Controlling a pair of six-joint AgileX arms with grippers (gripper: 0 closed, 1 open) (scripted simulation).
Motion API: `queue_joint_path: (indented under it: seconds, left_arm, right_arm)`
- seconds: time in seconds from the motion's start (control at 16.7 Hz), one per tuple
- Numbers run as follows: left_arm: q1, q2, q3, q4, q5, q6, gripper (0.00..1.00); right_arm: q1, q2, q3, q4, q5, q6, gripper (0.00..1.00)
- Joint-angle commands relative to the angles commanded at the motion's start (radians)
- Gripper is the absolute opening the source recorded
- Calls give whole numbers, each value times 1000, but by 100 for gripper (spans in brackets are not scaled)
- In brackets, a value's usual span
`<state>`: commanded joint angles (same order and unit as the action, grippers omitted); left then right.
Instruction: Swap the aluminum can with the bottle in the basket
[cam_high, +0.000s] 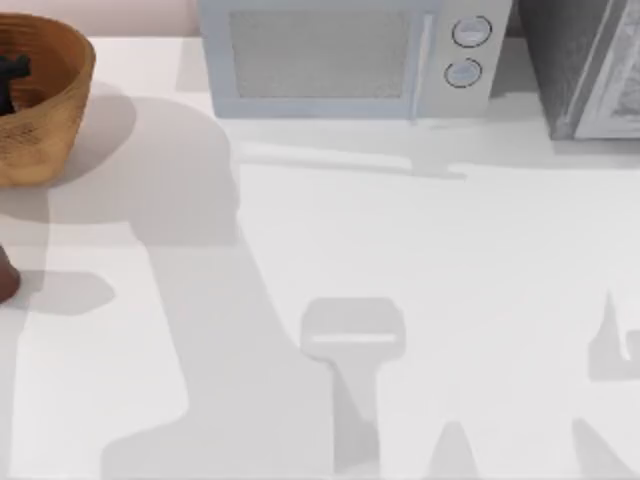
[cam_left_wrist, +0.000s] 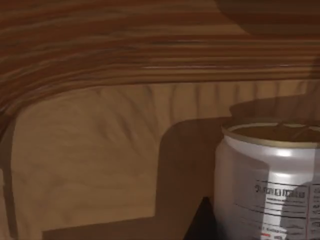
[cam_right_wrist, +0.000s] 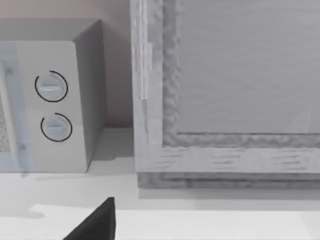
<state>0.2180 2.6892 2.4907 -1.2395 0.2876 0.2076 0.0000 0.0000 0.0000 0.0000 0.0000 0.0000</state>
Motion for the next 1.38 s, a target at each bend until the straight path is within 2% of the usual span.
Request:
queue_joint_path:
  seconds: [0.24,0.3,0.48,0.66,0.96,1.38]
  left_arm:
    - [0,0,0,0,0,0,0]
    - [-4,-72,-39,-7,6,0,0]
    - [-6,-96,-63,2,9,-5,0]
    - [-14,-194,-161,47,11,-18,0]
    - [-39,-531,-476,211,-24,-40,0]
    - [-81,-1269,-1126,571,-150,-78,0]
  right_arm:
    - [0,0,0,0,0,0,100]
    - [0,0,0,0,0,0,100]
    - [0,0,0,0,0,0,100]
    - [0,0,0,0,0,0,100]
    - [0,0,0,0,0,0,100]
    - [0,0,0,0,0,0,100]
